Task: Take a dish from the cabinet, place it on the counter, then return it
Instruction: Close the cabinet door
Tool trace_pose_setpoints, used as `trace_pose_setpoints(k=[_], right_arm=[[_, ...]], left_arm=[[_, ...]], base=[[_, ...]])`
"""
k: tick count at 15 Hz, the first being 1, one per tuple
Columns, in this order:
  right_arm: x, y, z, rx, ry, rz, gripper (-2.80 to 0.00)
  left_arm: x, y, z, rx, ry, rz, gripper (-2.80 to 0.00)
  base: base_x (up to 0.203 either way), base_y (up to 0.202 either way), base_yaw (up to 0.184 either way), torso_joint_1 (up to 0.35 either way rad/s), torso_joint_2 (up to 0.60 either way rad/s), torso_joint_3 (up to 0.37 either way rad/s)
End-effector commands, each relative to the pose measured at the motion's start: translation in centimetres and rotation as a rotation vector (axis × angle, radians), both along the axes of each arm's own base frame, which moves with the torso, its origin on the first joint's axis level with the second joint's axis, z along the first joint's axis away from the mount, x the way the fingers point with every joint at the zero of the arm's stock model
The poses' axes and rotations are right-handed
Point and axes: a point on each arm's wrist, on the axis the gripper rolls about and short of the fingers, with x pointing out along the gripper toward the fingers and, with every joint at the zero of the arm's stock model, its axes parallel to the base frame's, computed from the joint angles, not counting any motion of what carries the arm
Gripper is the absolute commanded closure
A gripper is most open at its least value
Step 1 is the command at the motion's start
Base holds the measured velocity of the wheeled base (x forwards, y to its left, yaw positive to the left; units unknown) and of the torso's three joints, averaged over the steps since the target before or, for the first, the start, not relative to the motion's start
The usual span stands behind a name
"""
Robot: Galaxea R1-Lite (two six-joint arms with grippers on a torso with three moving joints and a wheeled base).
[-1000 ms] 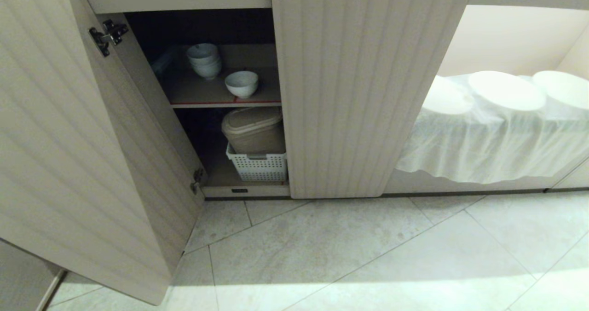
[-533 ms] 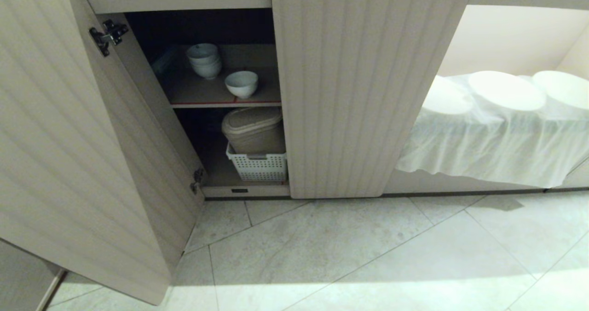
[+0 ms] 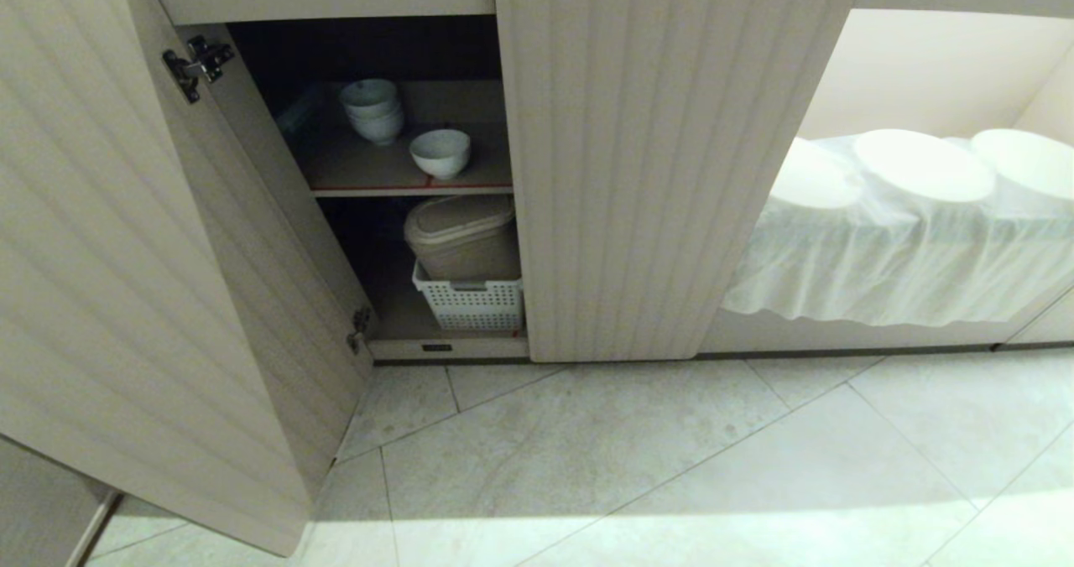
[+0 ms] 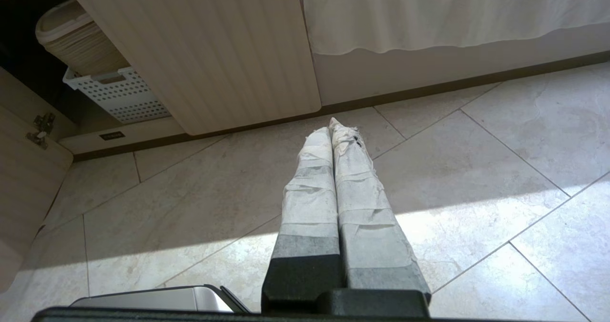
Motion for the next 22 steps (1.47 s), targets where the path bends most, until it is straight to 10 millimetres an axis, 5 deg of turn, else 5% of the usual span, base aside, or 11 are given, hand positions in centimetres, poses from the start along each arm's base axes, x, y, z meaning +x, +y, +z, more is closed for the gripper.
trace_pose_setpoints(k=[1,11,22], right_arm=[[0.01,0.00,0.00,0.001,0.001,0.000,0.00],[0.01,0.00,0.00,0.001,0.001,0.000,0.00],[0.01,0.00,0.00,0.001,0.001,0.000,0.00]], left_arm=[[0.01,0.00,-0.05,-0.001,0.002,0.000,0.00],[0.01,0.00,-0.03,-0.001,0.001,0.000,0.00],[0.00,0.00,-0.01,-0.001,0.000,-0.002,0.00]], base=[[0.000,0.000,0.000,0.000,0.00,0.000],[0.000,0.013,-0.001,0.000,0.00,0.000],[0.000,0.190,0.000,0.002,0.00,0.002]])
